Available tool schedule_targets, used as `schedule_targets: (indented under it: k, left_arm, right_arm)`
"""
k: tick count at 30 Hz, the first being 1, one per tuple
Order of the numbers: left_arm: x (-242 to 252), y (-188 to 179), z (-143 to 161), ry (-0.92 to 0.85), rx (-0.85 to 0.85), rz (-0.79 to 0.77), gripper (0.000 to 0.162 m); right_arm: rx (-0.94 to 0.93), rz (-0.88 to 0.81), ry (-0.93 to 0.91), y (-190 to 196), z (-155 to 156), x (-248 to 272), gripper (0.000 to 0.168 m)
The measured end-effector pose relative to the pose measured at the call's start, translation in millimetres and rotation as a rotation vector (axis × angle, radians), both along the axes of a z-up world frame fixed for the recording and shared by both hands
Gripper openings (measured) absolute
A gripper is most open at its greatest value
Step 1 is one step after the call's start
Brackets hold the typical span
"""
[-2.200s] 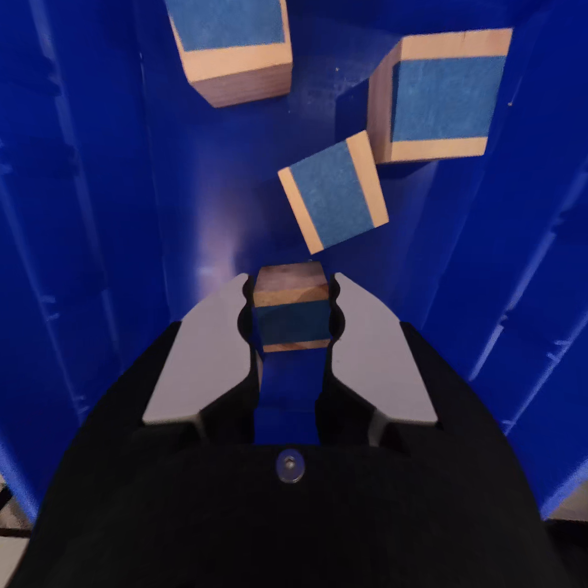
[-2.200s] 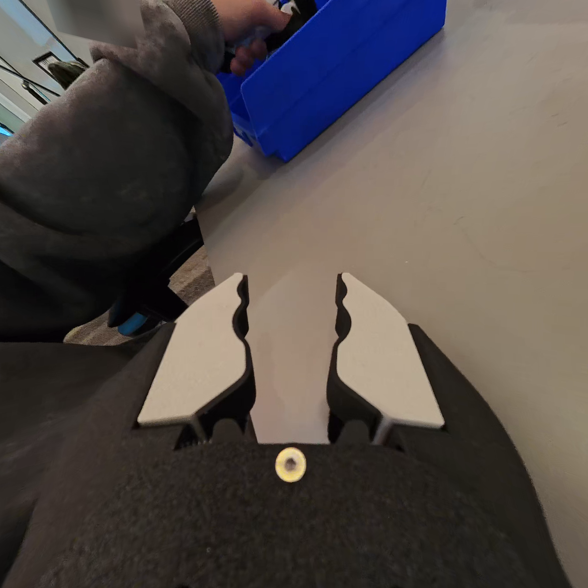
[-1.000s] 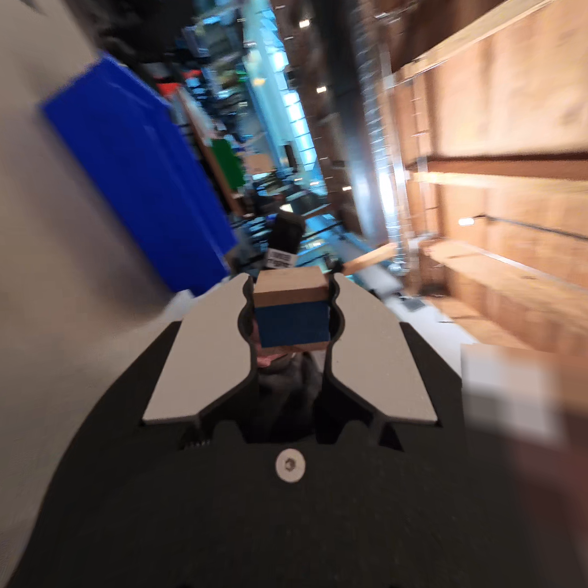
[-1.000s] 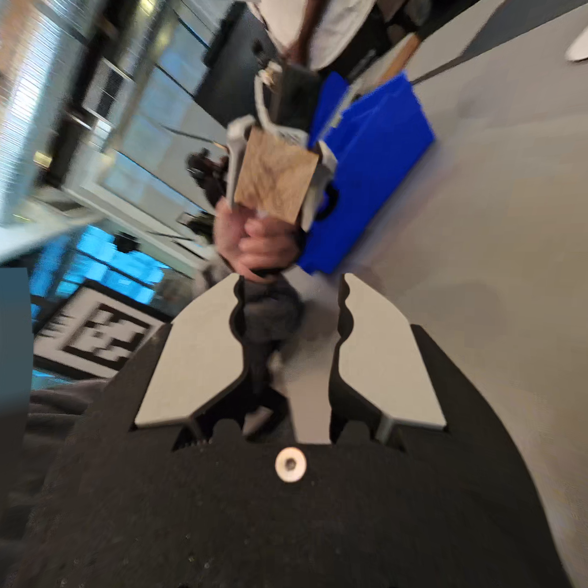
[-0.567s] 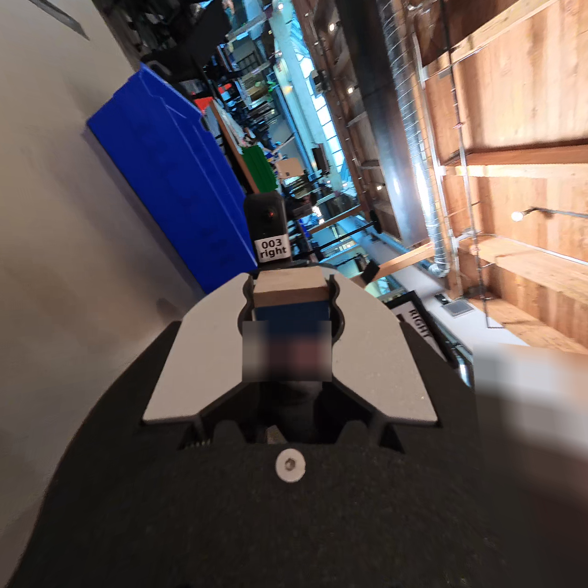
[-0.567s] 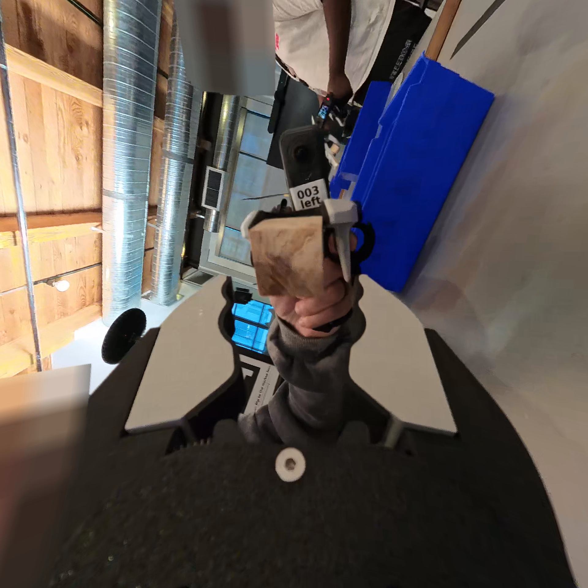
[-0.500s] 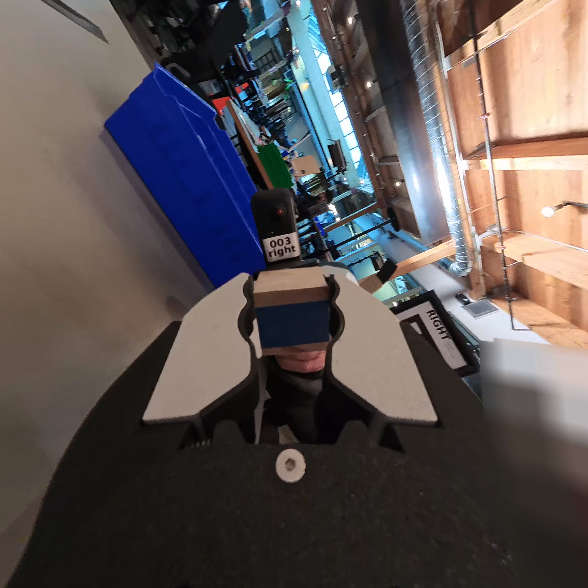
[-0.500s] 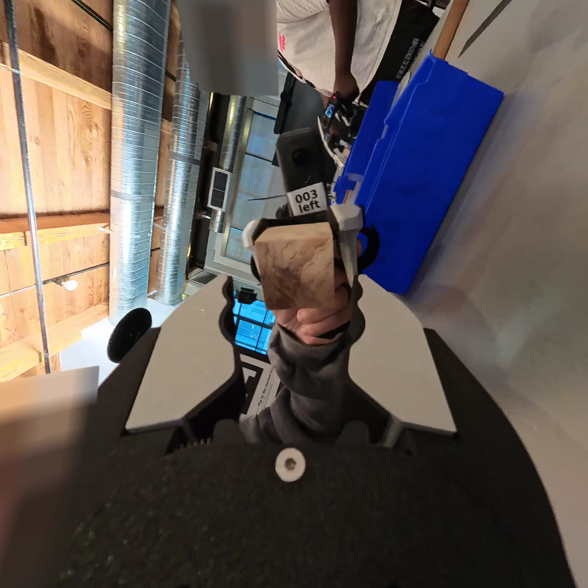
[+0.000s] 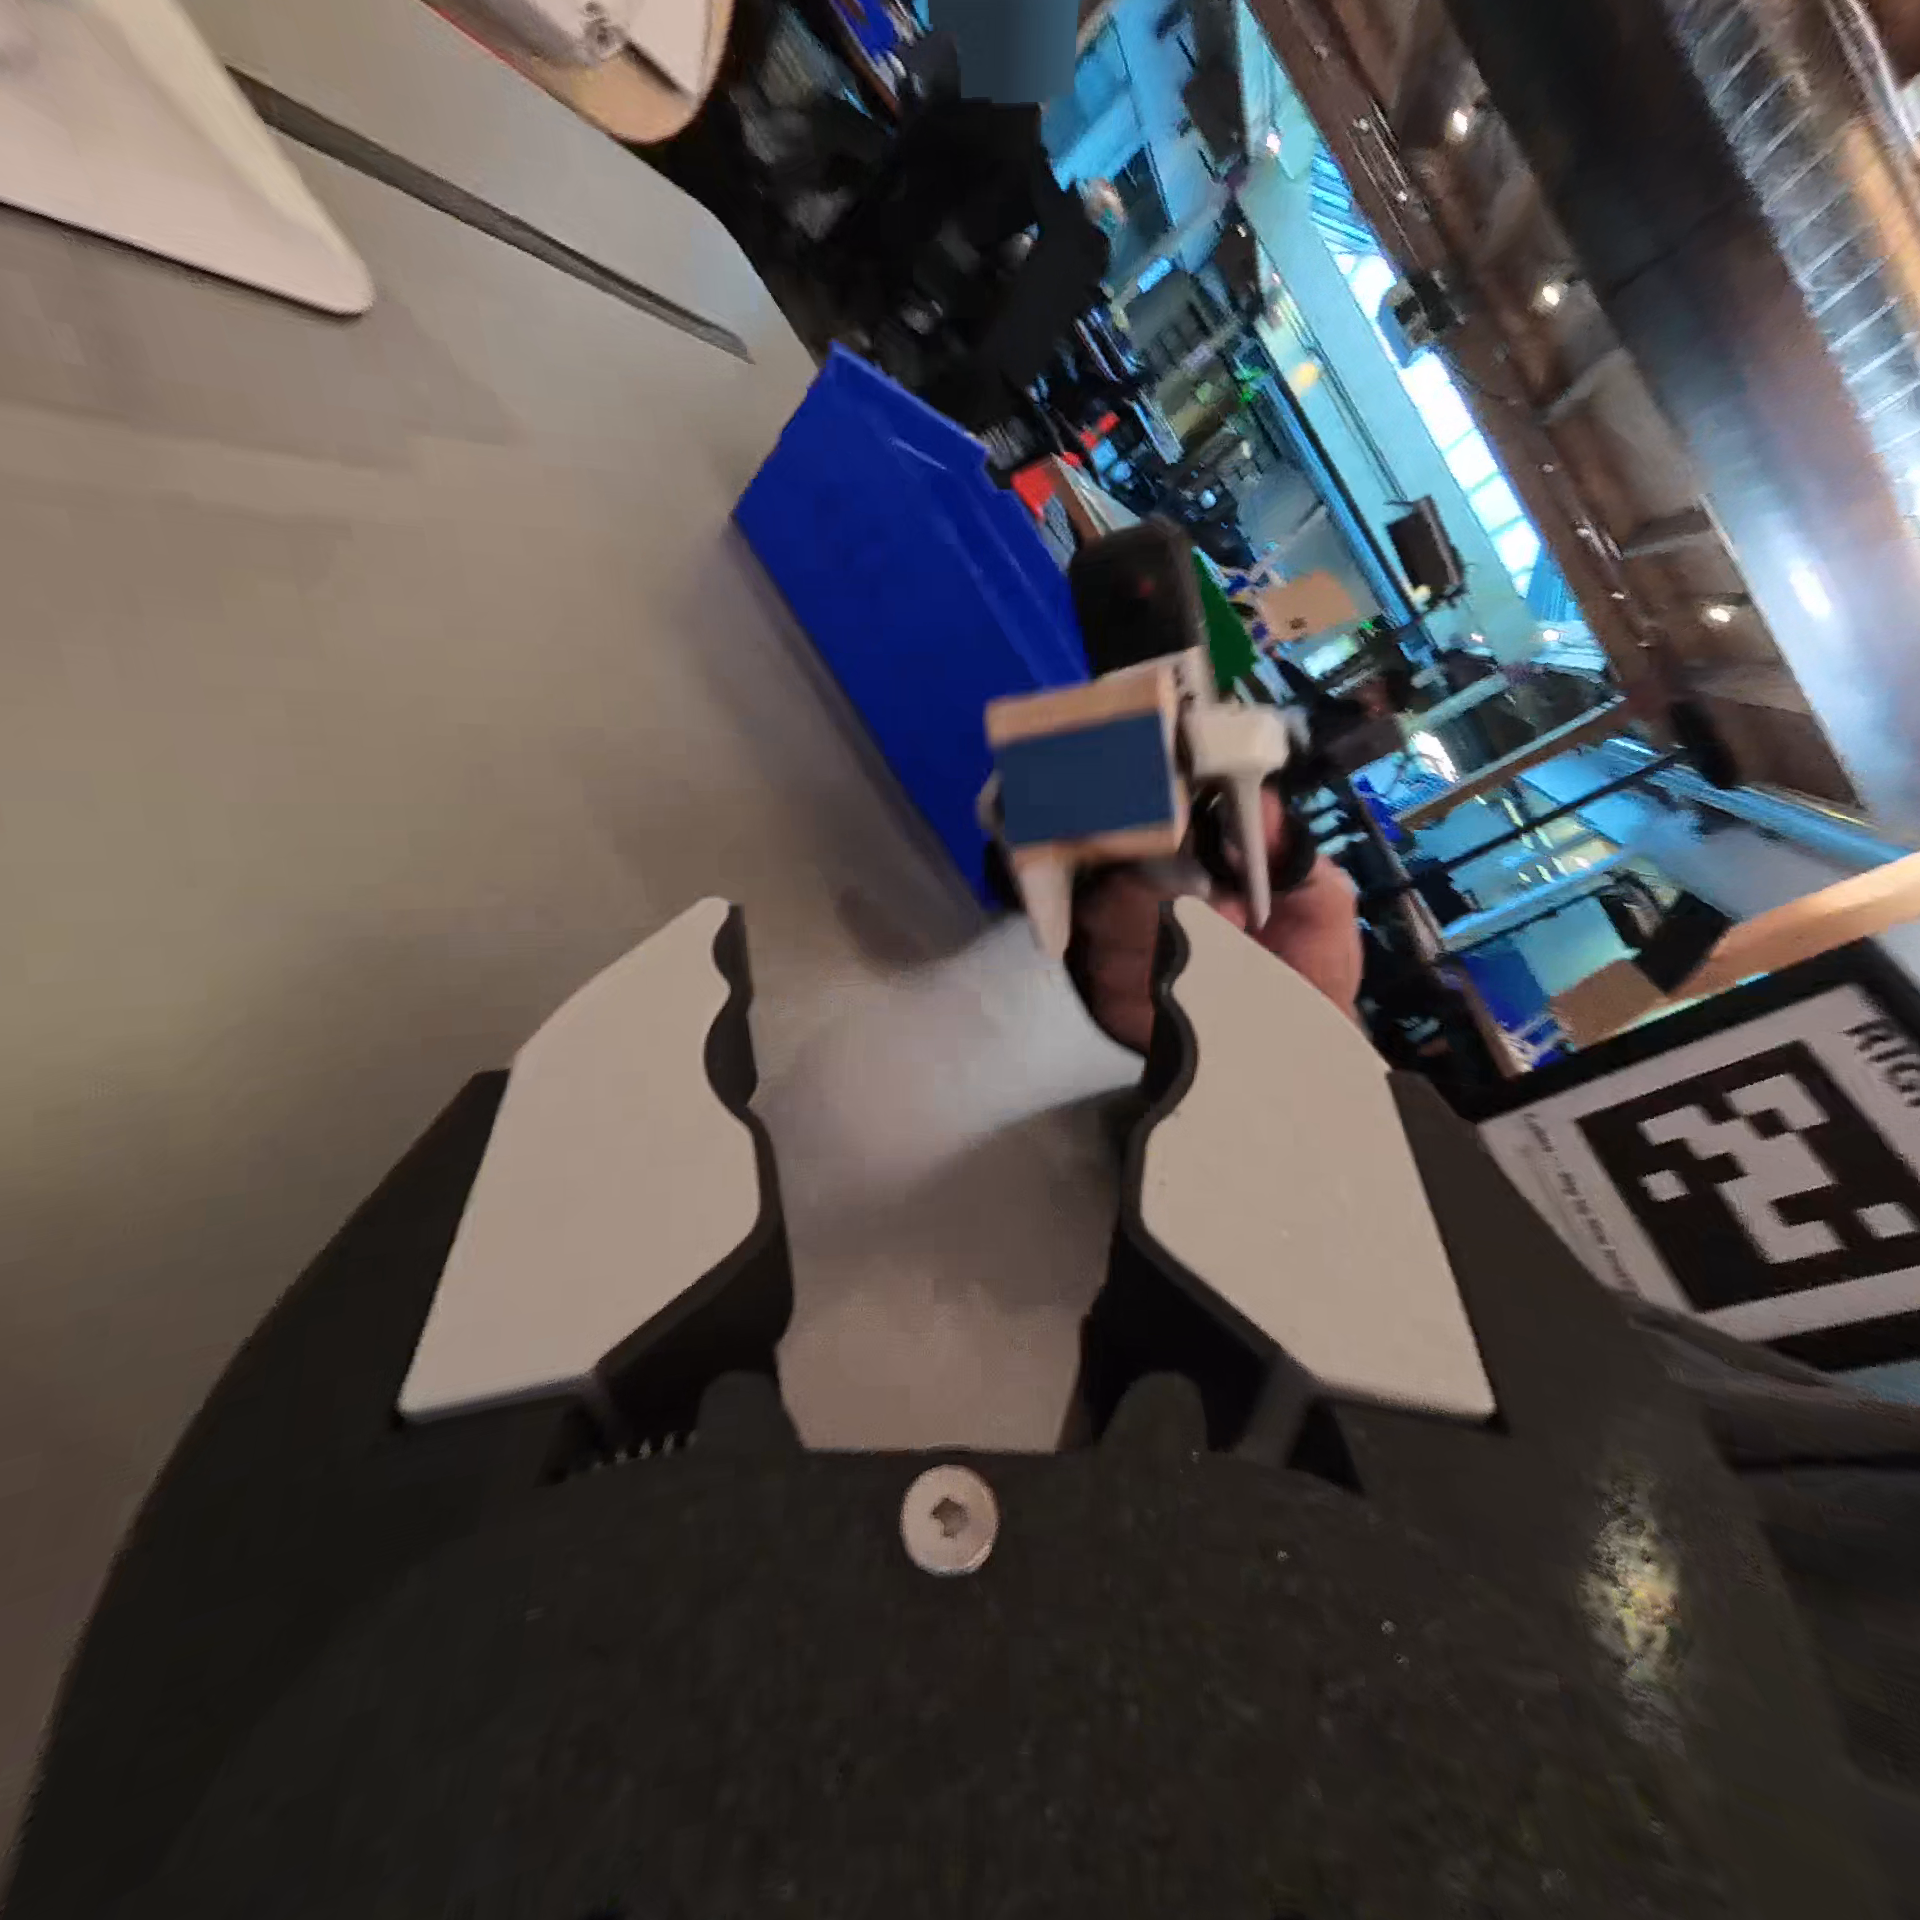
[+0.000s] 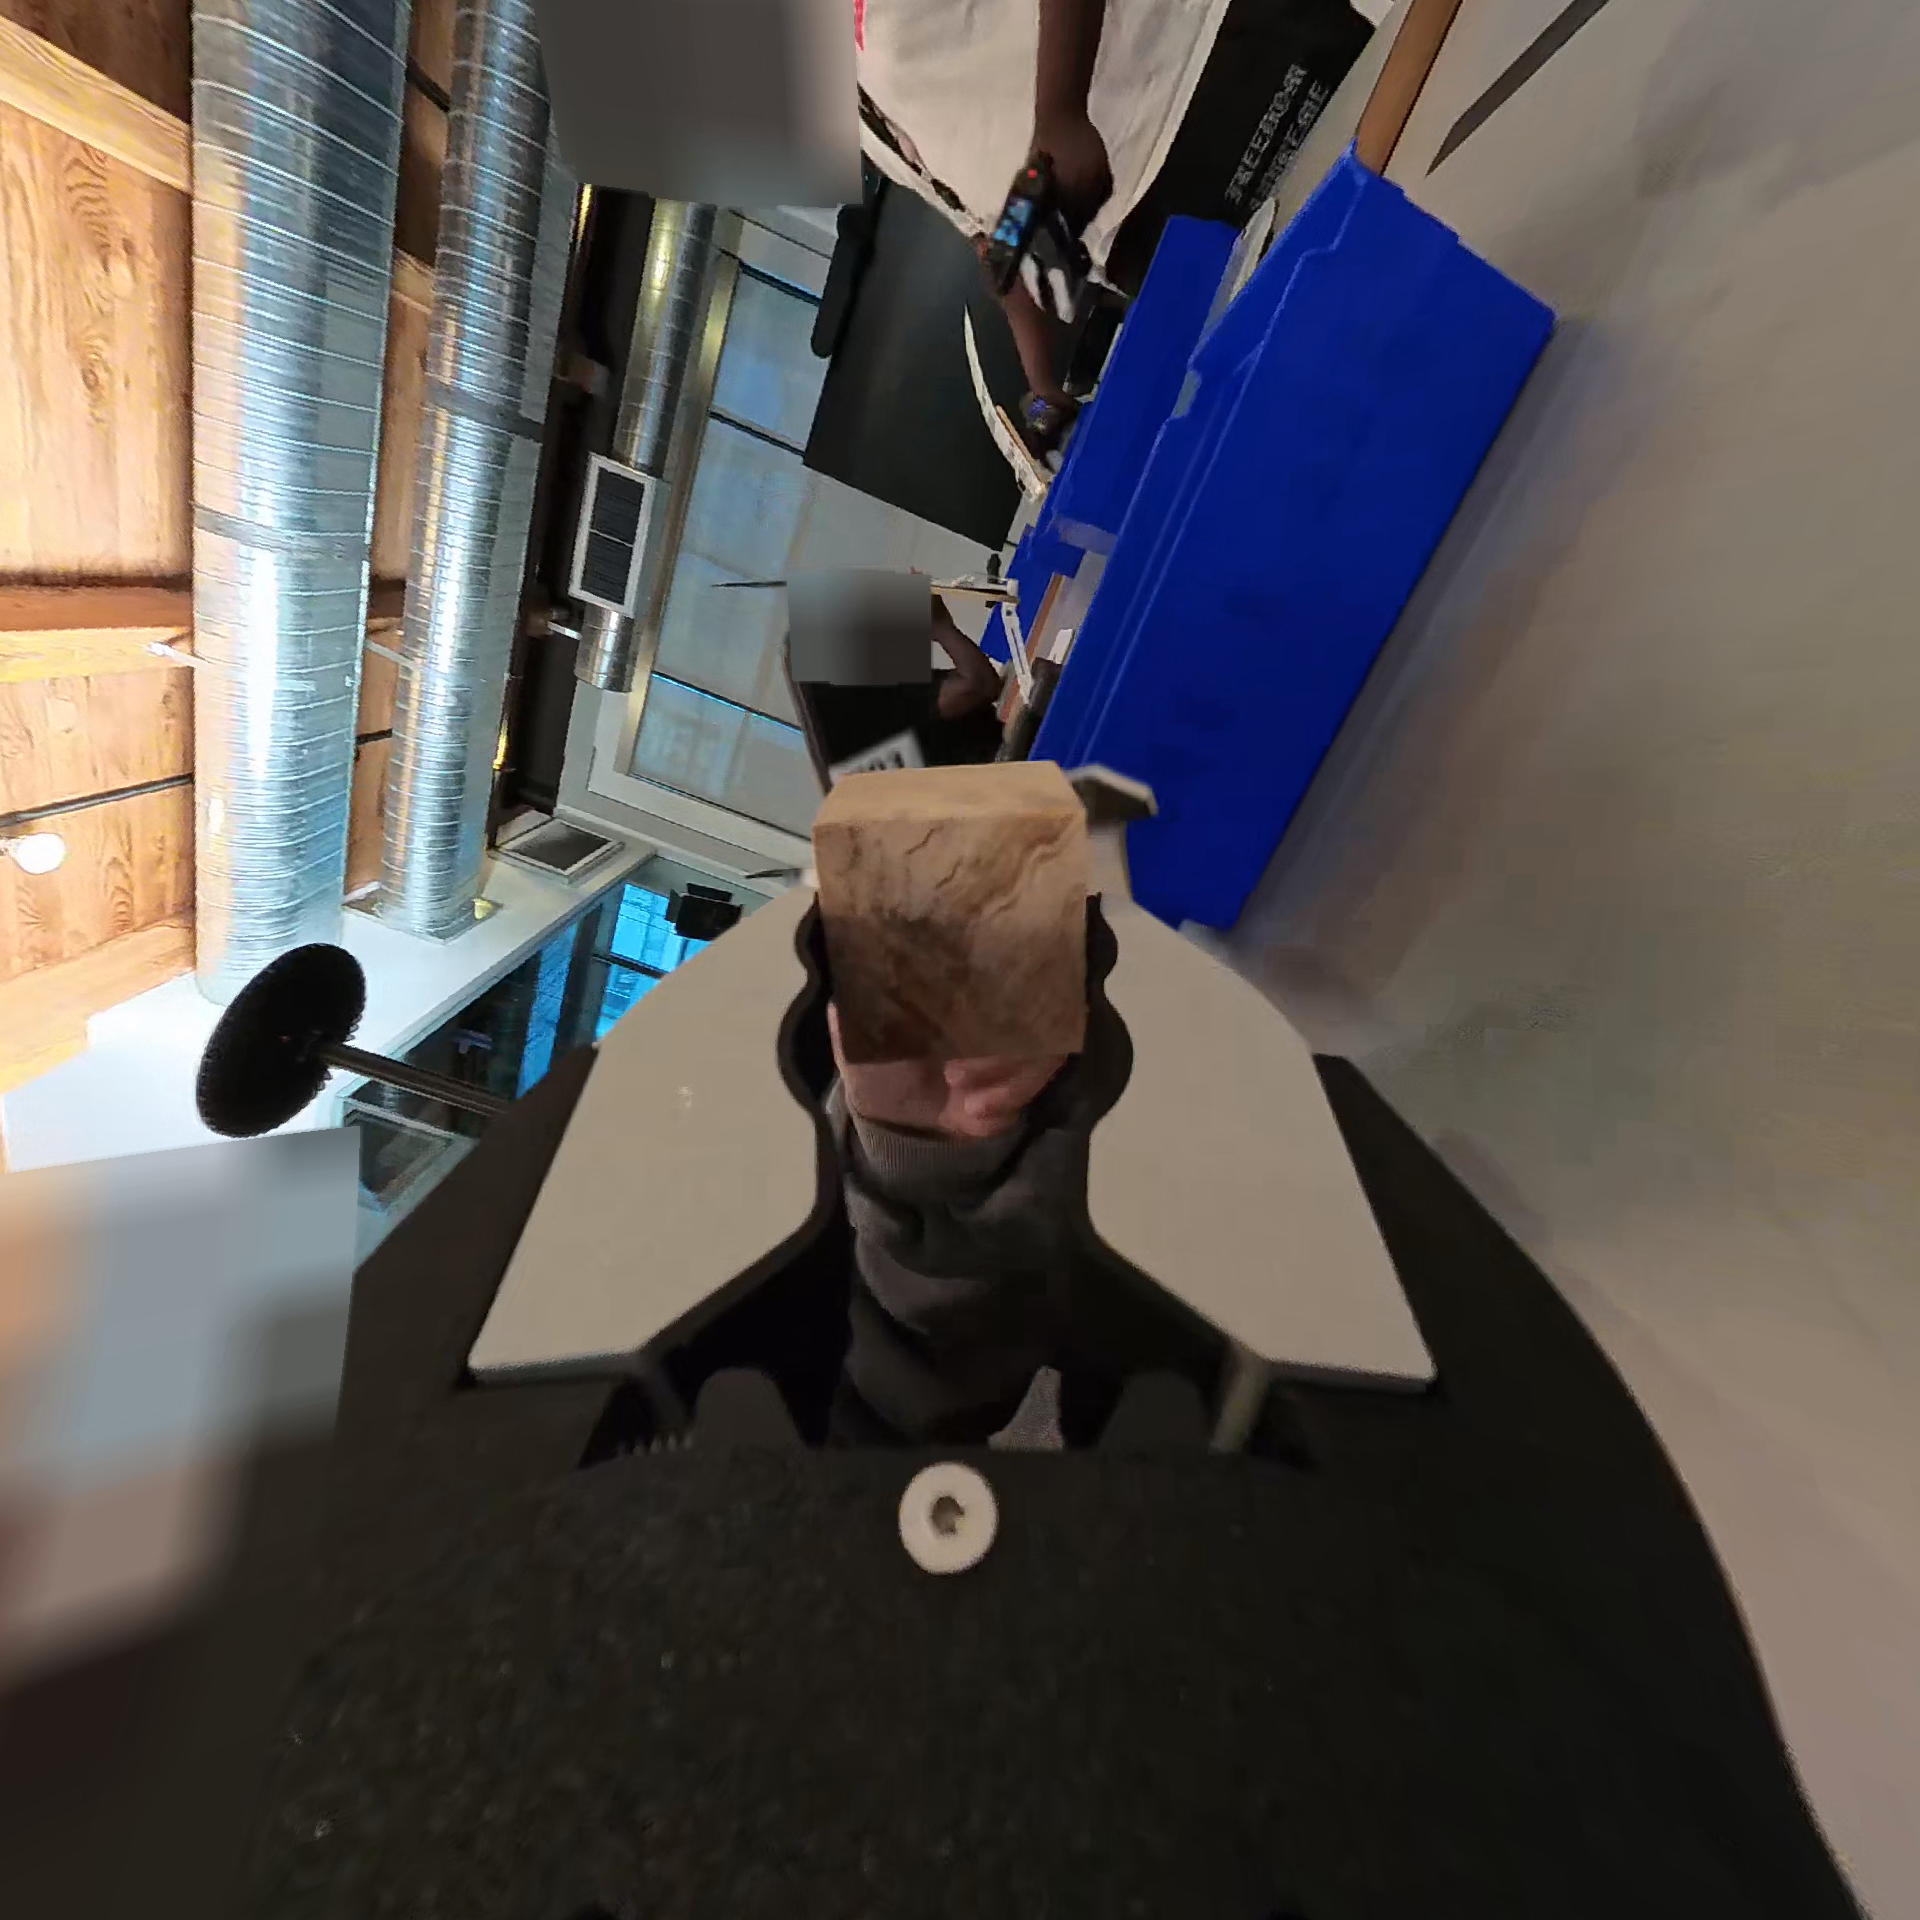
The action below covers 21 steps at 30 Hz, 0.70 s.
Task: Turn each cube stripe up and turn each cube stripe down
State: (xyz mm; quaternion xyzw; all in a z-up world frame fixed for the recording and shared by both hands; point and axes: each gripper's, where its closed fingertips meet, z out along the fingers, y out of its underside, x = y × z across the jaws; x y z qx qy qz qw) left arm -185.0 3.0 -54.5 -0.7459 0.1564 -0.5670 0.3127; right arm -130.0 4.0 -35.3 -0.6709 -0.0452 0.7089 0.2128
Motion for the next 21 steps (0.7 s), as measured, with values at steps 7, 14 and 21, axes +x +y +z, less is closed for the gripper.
schedule_targets:
  k: [7,14,21]
  left_arm:
    - [-2,-58,-27,-0.155,-0.006,-0.107,0.063]
    - [10,-79,-10,-0.13,0.08,-0.212,0.059]
    - [22,-96,-6,-0.185,-0.006,-0.322,0.059]
  right_arm:
    - [0.054,-0.025,-0.088,-1,-3,6,0.045]
    - [0.34,-0.382,-0.56,29,50,134,0.045]
    - [-0.021,-0.541,-1.29,82,-51,330,0.046]
